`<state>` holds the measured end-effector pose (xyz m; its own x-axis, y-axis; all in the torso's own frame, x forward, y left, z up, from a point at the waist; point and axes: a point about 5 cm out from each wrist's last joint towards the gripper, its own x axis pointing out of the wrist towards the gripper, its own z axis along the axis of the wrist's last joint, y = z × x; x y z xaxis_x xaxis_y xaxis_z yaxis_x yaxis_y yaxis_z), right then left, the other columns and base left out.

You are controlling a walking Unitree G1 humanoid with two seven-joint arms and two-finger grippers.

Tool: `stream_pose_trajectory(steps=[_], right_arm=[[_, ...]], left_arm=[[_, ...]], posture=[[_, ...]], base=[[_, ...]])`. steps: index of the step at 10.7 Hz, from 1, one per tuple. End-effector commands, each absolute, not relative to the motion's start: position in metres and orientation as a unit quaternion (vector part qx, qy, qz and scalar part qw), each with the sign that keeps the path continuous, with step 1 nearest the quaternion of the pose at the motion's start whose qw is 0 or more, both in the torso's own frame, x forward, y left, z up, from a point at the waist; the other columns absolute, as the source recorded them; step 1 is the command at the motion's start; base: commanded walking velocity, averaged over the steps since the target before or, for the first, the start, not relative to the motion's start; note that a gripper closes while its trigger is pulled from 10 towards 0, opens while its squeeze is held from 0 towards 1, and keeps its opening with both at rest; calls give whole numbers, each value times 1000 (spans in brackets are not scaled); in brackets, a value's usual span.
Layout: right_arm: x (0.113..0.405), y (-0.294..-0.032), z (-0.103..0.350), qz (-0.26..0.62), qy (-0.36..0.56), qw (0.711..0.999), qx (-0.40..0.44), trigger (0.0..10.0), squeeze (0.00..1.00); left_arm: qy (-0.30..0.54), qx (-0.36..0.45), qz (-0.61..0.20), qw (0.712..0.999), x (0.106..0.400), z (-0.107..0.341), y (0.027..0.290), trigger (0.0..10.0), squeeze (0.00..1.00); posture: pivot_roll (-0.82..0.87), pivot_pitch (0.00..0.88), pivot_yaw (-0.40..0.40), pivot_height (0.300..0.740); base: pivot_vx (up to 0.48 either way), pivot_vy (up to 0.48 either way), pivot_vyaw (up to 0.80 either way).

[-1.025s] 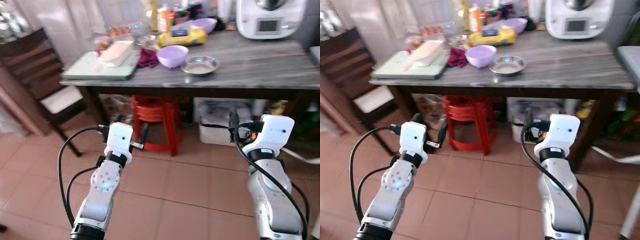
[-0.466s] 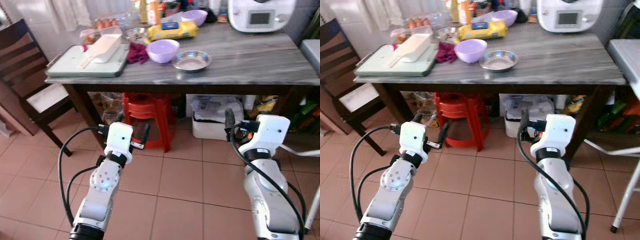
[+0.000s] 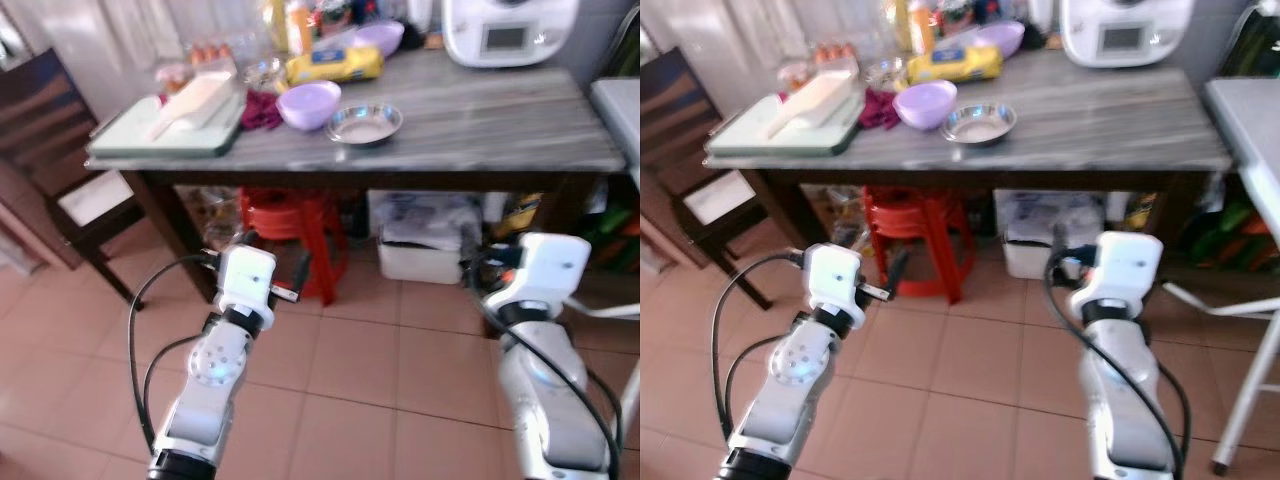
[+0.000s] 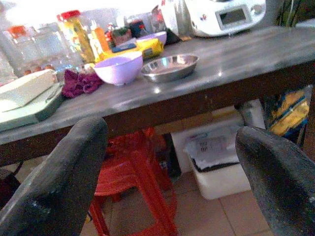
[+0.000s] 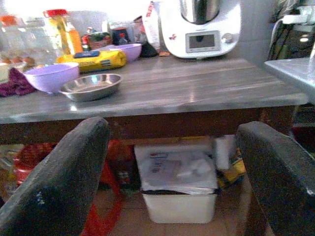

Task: Setting the table

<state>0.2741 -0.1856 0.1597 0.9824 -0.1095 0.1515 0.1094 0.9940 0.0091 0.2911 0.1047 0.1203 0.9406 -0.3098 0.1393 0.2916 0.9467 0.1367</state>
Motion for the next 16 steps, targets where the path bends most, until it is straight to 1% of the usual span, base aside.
stream_pose_trajectory(steps=[1,2,4,7,16], right_arm=[[276,-176,160,-39,-75,996,10,10000,0],[276,-176,160,-39,-75,996,9,10000,0],[276,-177,160,-38,-74,996,9,10000,0],[276,-176,160,-38,-73,997,10,10000,0],[276,-173,156,-37,-69,997,13,10000,0]], left_arm=[[-76,65,-141,985,291,119,116,10000,0],[-76,65,-144,985,292,119,115,10000,0],[-75,66,-144,984,292,119,115,10000,0],[-75,67,-146,984,291,119,116,10000,0],[-72,68,-150,984,290,118,116,10000,0]], posture=[[-153,68,115,740],[-154,68,114,740],[-153,69,114,740],[-152,69,116,740],[-143,79,123,740]], base=[[0,-307,0],[0,-311,-413],[0,-311,0],[0,-311,-704],[0,-310,0]])
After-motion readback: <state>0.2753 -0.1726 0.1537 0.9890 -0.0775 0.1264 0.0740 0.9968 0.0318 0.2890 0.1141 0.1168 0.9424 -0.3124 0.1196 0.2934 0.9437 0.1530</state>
